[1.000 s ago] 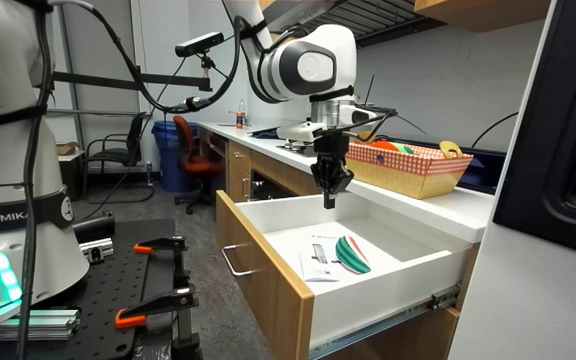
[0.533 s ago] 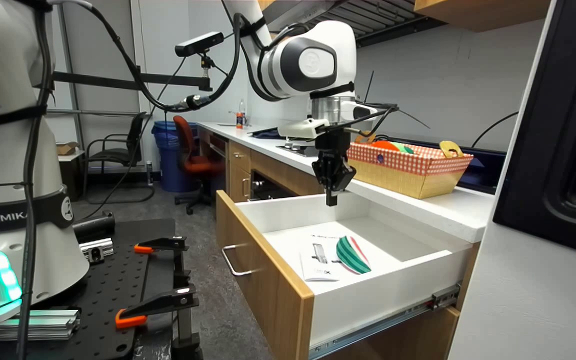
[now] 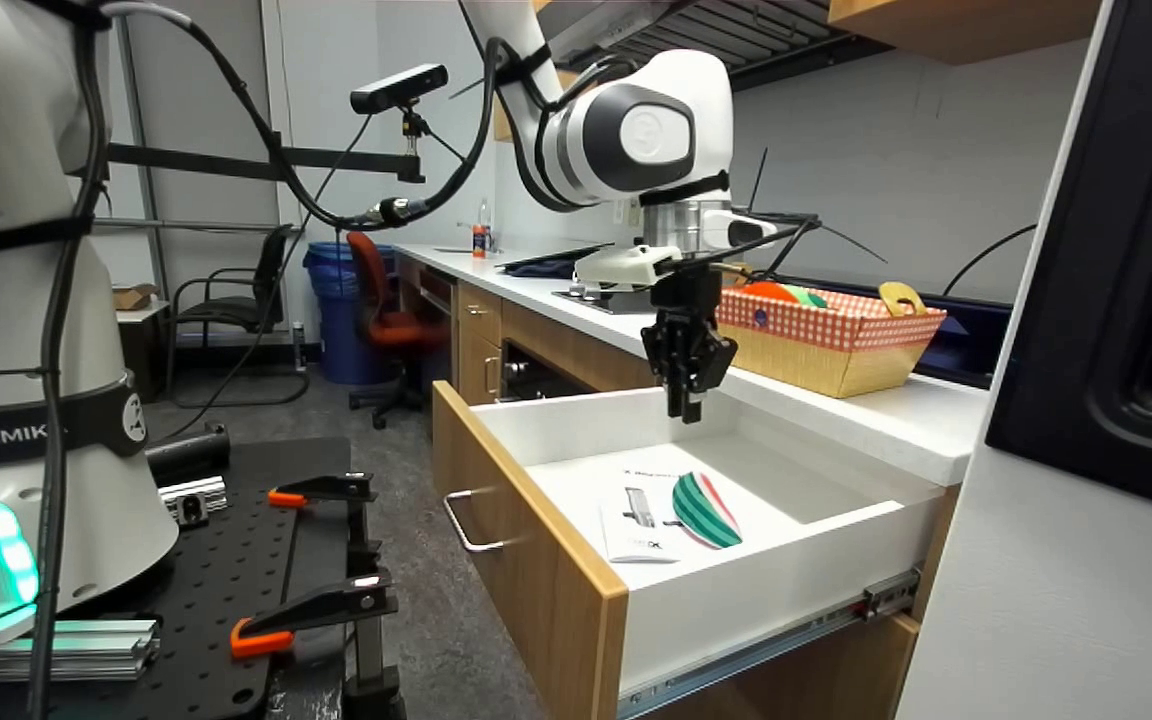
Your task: Remove a piece of watermelon plush toy from the open drawer, put the watermelon in the carton box and then close the drawer
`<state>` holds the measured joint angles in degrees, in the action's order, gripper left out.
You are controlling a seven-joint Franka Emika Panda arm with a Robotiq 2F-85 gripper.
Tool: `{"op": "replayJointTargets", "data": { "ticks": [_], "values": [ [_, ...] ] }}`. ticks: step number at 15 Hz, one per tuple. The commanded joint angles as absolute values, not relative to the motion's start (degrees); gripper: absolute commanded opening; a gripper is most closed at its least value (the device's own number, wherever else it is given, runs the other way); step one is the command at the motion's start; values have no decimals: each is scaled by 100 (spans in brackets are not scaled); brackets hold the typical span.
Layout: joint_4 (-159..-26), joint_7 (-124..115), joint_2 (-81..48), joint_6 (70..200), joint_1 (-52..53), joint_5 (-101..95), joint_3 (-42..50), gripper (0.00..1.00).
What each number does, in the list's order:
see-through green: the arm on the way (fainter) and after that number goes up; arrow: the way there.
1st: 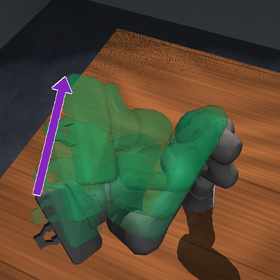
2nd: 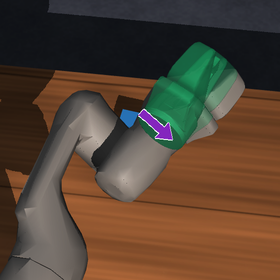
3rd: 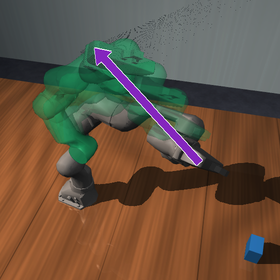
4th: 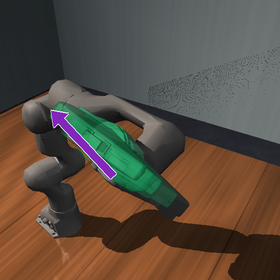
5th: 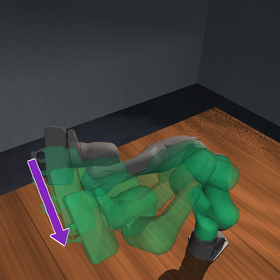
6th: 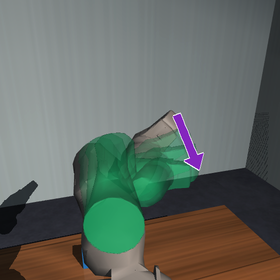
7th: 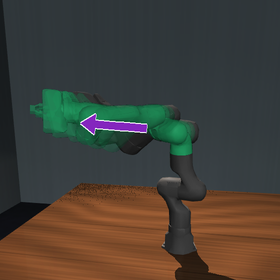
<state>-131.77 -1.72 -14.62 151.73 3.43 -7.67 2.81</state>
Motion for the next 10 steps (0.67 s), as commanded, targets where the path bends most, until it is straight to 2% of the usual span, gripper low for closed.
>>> {"op": "replayJointTargets", "data": {
  "ticks": [1, 7, 10],
  "values": [
    [-12843, -267, -1729, 15060, 305, -936, 332, 57],
    [-12608, -2, -2052, 14957, 241, -781, 261, 100],
    [-12530, 458, -2196, 14737, 157, -760, 158, 100]
  ]
}}
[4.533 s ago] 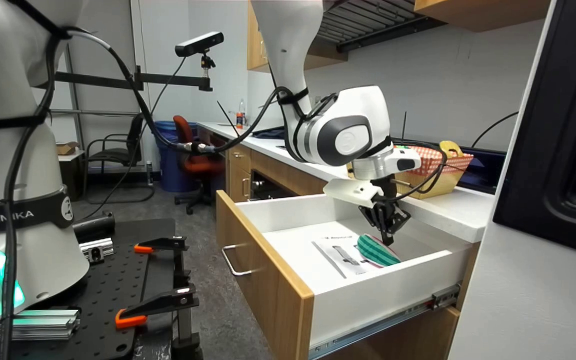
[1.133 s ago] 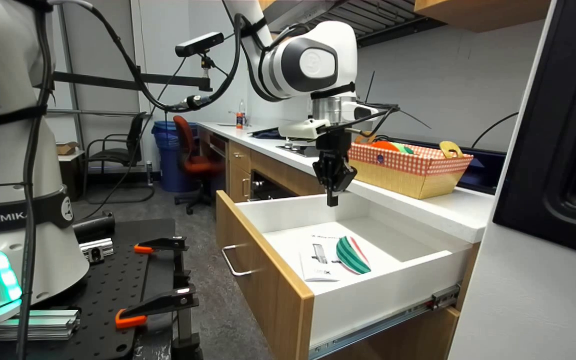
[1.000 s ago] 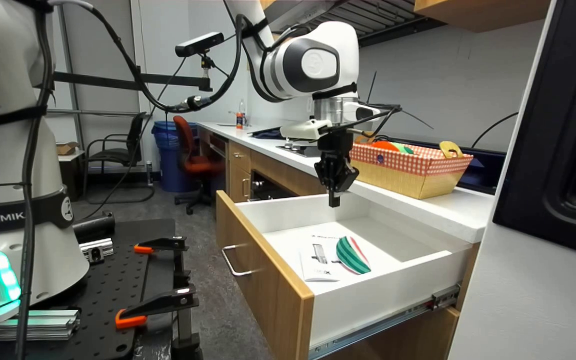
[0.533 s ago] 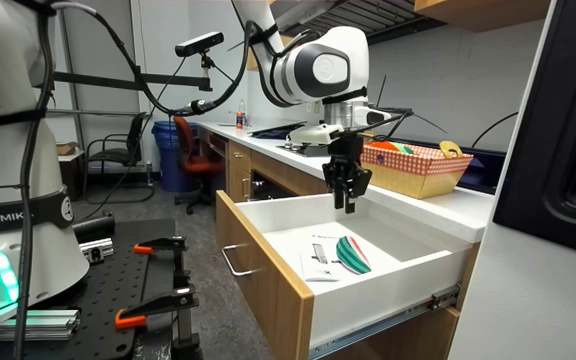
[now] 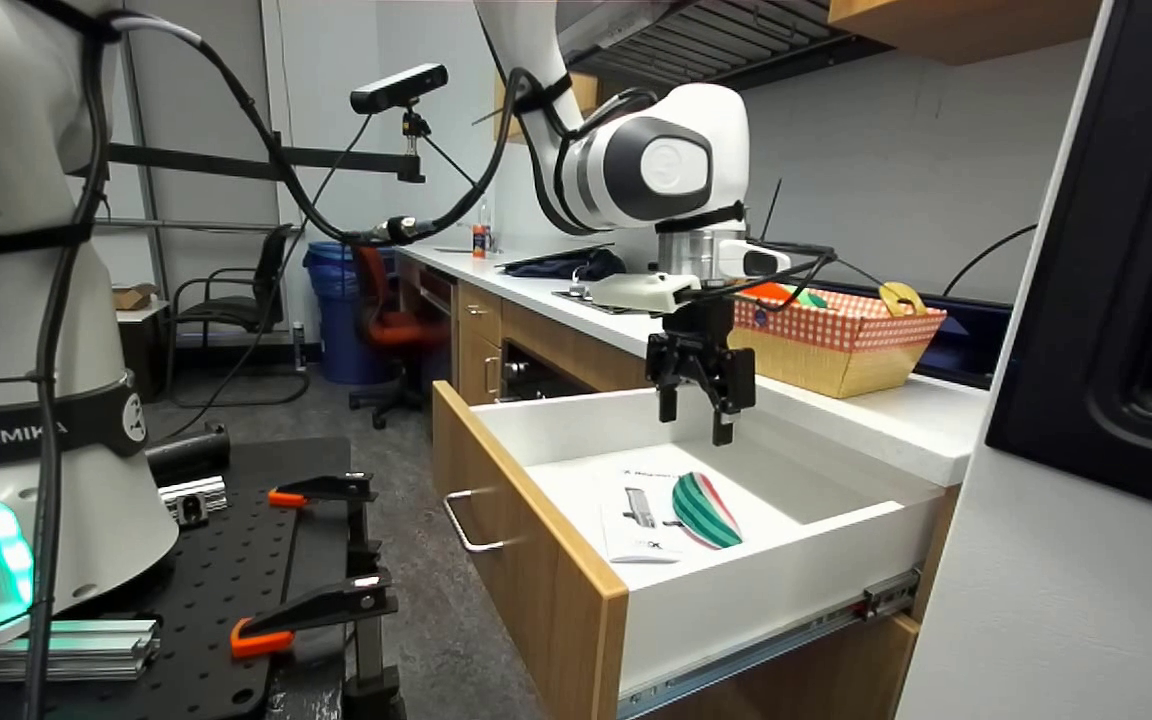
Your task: Remove a piece of watermelon plush toy from the open drawer, put the watermelon in the carton box and then close the drawer
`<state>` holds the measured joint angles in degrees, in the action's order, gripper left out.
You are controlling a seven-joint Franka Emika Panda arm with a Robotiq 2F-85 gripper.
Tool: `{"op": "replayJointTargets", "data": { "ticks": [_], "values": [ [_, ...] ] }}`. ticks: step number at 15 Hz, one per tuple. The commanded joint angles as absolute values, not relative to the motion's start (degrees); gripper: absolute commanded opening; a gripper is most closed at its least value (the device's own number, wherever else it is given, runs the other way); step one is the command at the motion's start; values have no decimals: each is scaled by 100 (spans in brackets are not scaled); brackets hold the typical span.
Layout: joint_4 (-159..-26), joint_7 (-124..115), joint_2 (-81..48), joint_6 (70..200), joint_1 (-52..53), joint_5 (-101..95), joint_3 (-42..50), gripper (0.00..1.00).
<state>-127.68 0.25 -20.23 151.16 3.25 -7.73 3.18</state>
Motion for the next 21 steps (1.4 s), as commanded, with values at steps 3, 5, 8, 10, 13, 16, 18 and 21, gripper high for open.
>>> {"op": "replayJointTargets", "data": {
  "ticks": [3, 5, 8, 10, 13, 16, 18, 21],
  "values": [
    [-12422, 1077, -2318, 14387, 55, -813, 67, 100],
    [-12310, 1421, -2395, 14154, 35, -945, 67, 100],
    [-12111, 1801, -2503, 13950, 31, -1144, 85, 100],
    [-11987, 1953, -2574, 13922, 26, -1240, 83, 100],
    [-11844, 2176, -2698, 13994, -14, -1235, 25, 100],
    [-11767, 2384, -2817, 14102, -50, -1193, -60, 100],
    [-11722, 2492, -2908, 14150, -83, -1165, -128, 100],
    [-11659, 2615, -3038, 14194, -125, -1142, -218, 100]
  ]
}}
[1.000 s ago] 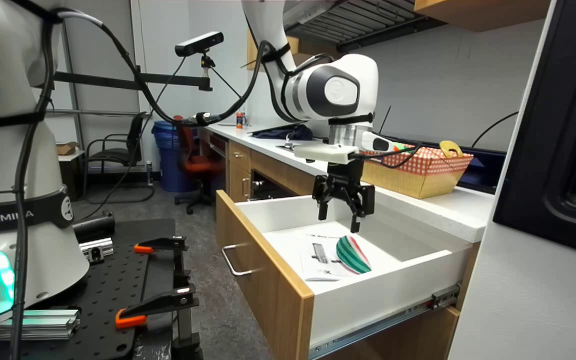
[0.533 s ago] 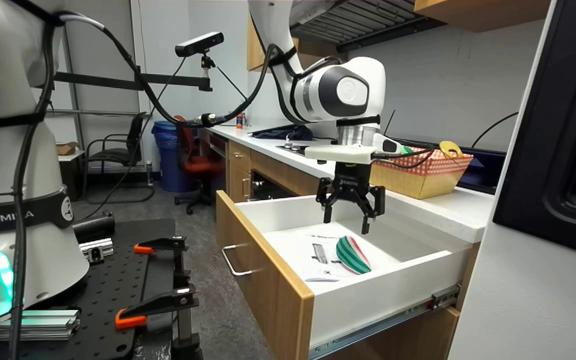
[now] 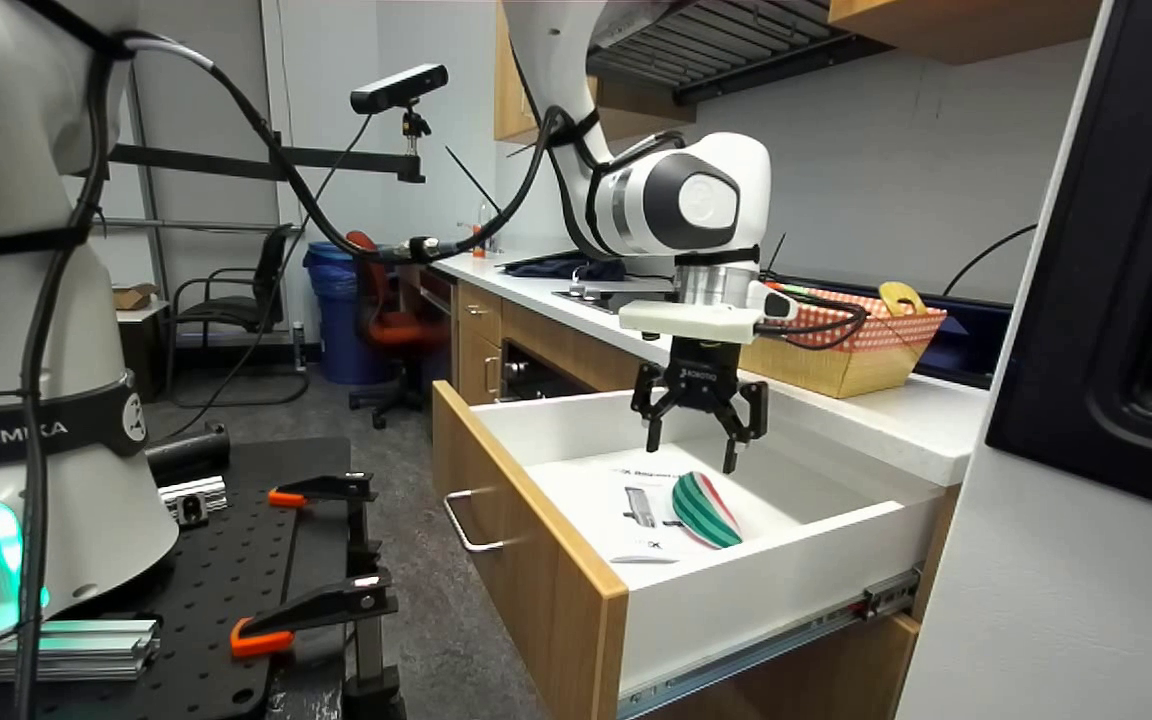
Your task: Remove a piece of watermelon plush toy from the open drawer, put the watermelon in the carton box and then close the drawer
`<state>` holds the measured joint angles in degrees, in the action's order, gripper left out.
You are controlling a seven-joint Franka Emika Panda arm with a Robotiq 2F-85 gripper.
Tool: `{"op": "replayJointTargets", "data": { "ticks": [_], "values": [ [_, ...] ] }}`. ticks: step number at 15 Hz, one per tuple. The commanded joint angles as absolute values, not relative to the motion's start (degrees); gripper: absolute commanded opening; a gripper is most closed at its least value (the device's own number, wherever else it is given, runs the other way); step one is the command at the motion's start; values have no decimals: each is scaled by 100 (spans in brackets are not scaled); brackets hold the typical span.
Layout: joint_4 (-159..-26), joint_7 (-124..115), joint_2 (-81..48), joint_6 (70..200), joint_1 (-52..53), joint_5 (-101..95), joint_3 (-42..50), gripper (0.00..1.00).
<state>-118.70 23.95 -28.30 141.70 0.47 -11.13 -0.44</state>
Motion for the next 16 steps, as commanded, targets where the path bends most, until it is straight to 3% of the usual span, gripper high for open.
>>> {"op": "replayJointTargets", "data": {
  "ticks": [1, 15, 16],
  "values": [
    [-11634, 2658, -3086, 14209, -144, -1136, -244, 100],
    [-11407, 2844, -3611, 14373, -429, -1053, -393, 95],
    [-11402, 2835, -3643, 14402, -439, -1055, -394, 91]
  ]
}}
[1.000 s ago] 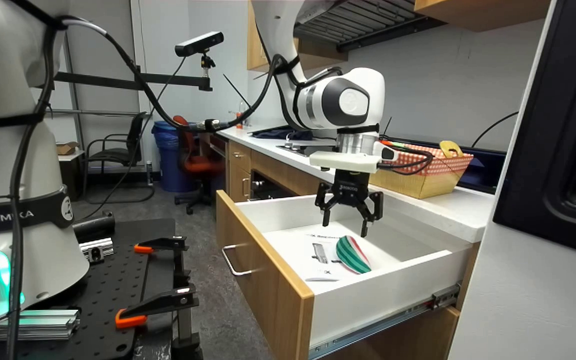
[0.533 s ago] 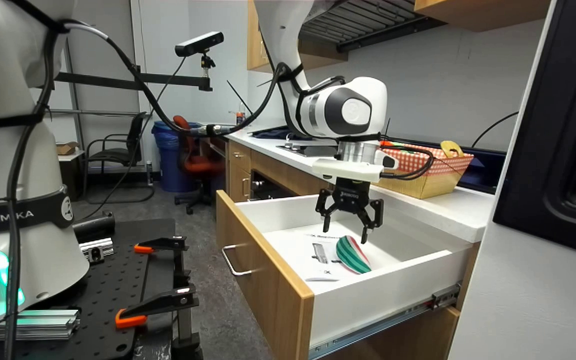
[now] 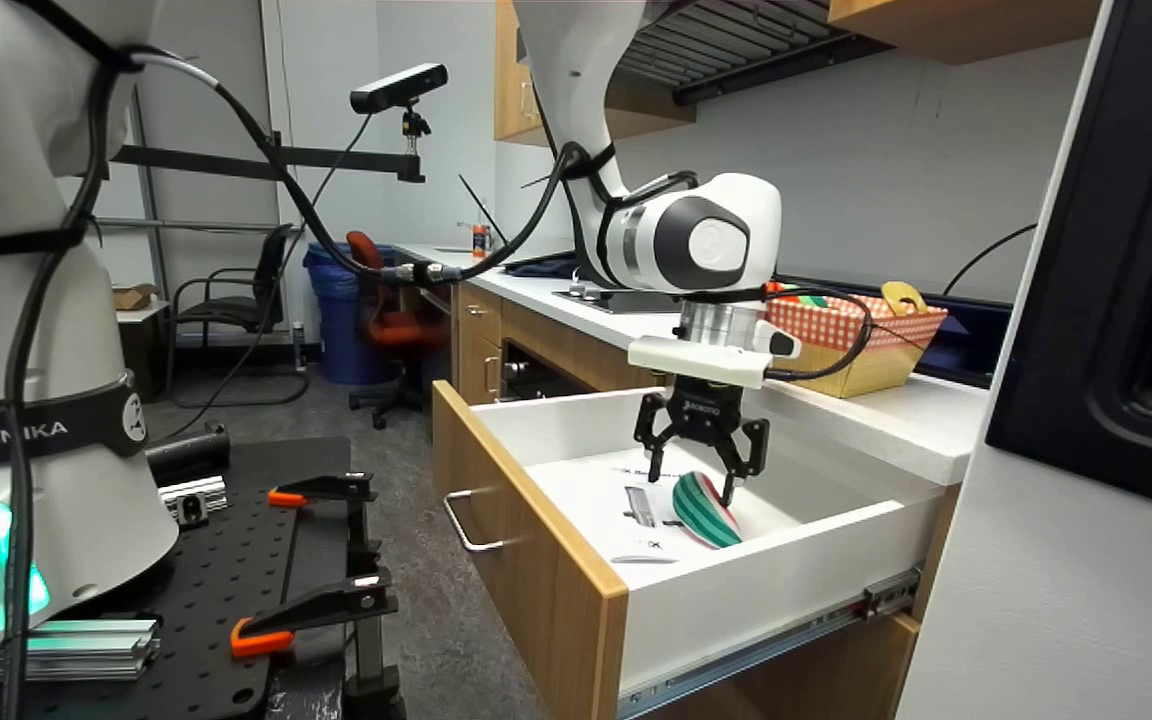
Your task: Remove a piece of watermelon plush toy from the open drawer, put the watermelon in the carton box and then close the drawer
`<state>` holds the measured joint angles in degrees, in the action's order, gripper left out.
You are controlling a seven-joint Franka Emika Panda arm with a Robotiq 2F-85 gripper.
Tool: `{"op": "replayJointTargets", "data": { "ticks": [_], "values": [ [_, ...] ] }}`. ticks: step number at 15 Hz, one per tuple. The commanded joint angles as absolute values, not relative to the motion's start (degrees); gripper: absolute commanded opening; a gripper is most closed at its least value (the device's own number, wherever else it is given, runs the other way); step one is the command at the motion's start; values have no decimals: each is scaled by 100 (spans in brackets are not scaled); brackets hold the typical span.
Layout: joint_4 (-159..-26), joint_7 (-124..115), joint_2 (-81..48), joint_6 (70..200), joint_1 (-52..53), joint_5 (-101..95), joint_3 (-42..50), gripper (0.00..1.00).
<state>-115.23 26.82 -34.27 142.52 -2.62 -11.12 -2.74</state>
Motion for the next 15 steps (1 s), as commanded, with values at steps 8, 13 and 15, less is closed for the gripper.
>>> {"op": "replayJointTargets", "data": {
  "ticks": [8, 13, 15],
  "values": [
    [-11400, 2776, -3648, 14603, -463, -1090, -369, 21],
    [-11528, 2609, -3423, 14482, -367, -1182, -266, 4],
    [-11626, 2558, -3270, 14415, -336, -1205, -243, 3]
  ]
}}
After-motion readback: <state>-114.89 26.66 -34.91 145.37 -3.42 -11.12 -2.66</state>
